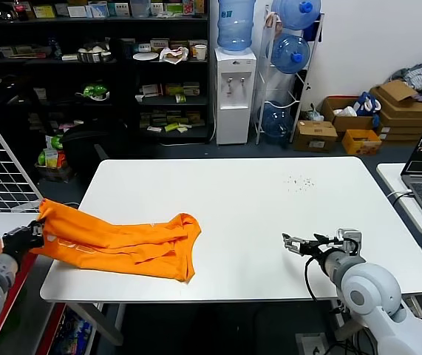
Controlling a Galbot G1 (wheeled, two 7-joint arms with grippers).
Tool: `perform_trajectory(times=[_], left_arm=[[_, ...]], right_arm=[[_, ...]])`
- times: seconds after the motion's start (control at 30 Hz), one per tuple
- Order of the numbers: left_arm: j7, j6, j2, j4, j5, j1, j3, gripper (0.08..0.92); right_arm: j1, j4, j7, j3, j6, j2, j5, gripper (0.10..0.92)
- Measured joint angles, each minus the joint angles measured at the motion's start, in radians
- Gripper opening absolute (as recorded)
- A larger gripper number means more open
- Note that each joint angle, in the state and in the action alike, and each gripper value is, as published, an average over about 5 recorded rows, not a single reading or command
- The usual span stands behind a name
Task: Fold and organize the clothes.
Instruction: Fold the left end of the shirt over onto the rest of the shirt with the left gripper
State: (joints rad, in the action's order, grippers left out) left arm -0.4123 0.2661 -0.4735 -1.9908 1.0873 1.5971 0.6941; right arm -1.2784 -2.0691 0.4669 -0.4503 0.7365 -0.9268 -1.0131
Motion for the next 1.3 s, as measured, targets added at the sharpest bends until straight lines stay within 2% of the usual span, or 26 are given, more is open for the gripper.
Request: perform_trajectory(times=[0.17, 0.4, 0.67, 1.07, 1.17, 1.3], left_arm=[[-0.065, 0.031, -0.034, -0.103, 0.118, -0.065, -0.091, 0.125], [-0.139, 0.065, -0.096, -0.177, 0.247, -0.254, -0.295, 0.125], [-0.193, 0.081, -0.179, -0.162, 0.299, -0.48, -0.529, 0.125], [-0.214, 0.085, -0.276, -0.107, 0.281, -0.639, -0.726, 0.129], [-0.211, 0.084, -0.293, -0.092, 0.27, -0.657, -0.748, 0.173], [-0.206, 0.084, -0.304, -0.081, 0.258, -0.669, -0.764, 0.28]], right_arm=[[-0.028, -0.012, 0.006, -0.02, 0.0, -0.011, 0.011, 0.921], [-0.083, -0.034, 0.009, -0.055, 0.0, -0.033, 0.029, 0.921], [-0.134, -0.057, 0.01, -0.092, 0.0, -0.042, 0.037, 0.921], [-0.151, -0.059, 0.01, -0.101, 0.0, -0.052, 0.04, 0.921], [-0.155, -0.058, 0.01, -0.104, 0.0, -0.051, 0.04, 0.921], [-0.156, -0.056, 0.009, -0.107, 0.0, -0.048, 0.039, 0.921]])
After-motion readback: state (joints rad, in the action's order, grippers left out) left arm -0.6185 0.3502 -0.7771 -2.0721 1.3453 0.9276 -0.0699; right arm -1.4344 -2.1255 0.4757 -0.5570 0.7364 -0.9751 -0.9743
